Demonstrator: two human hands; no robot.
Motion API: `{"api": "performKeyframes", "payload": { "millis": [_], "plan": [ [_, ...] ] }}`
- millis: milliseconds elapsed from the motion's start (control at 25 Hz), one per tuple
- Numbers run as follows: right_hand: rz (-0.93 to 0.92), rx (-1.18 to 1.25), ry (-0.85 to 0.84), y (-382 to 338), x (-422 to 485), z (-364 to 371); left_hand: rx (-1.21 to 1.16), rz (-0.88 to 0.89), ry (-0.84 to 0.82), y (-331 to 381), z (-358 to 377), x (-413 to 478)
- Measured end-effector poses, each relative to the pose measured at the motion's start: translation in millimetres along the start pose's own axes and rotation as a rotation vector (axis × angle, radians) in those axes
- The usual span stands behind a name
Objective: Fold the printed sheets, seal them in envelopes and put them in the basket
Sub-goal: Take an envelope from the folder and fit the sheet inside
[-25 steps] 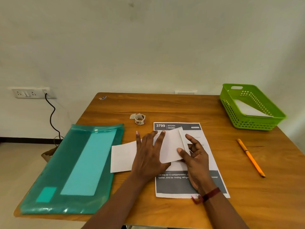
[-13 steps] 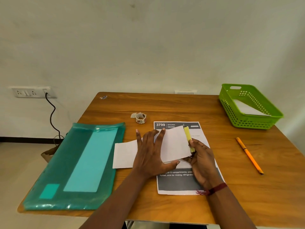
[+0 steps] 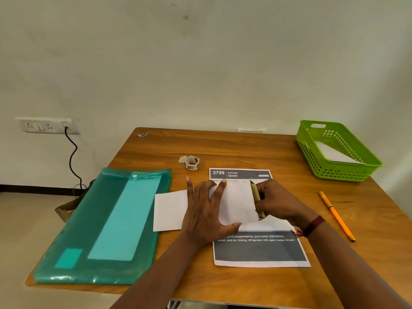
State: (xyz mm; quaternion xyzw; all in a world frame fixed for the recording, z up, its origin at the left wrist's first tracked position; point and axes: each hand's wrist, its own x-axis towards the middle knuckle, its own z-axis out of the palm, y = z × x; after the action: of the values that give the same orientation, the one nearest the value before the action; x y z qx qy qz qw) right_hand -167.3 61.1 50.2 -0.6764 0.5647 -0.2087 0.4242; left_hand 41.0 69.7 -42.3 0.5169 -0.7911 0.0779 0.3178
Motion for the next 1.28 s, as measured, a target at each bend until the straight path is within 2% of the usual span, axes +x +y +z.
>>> {"api": "performKeyframes", "payload": {
  "millis": [200, 440, 680, 840, 920, 1120, 1280],
  "plan": [
    [-0.097, -0.2, 0.239, -4.9, -1.5, 7.0, -0.001, -0.033, 0.027, 0.0, -0.4, 1.2],
    [-0.067, -0.113, 0.345, -3.3, -8.0, 6.1, 0.013, 0.01, 0.06, 2.9, -6.4, 3.7],
    [-0.064, 0.252, 0.483, 3.4, -5.9, 3.1, 0.042, 0.117, 0.063, 7.3, -26.8, 22.8],
    [-0.276, 0.511, 0.71, 4.7, -11.0, 8.2, 0.103, 0.141, 0.051, 2.0, -39.8, 40.7],
    [-0.327, 0.536, 0.67, 7.4, -15.3, 13.1, 0.128, 0.155, 0.034, 1.0, -44.5, 47.2],
    [-0.304, 0.416, 0.583, 13.7, -12.7, 19.5, 0.134, 0.187, -0.046, -2.4, -48.7, 53.0],
    [-0.277, 0.426, 0.616, 29.8, -5.4, 19.6, 0.155, 0.16, -0.111, -17.3, -48.0, 47.0]
  ]
}}
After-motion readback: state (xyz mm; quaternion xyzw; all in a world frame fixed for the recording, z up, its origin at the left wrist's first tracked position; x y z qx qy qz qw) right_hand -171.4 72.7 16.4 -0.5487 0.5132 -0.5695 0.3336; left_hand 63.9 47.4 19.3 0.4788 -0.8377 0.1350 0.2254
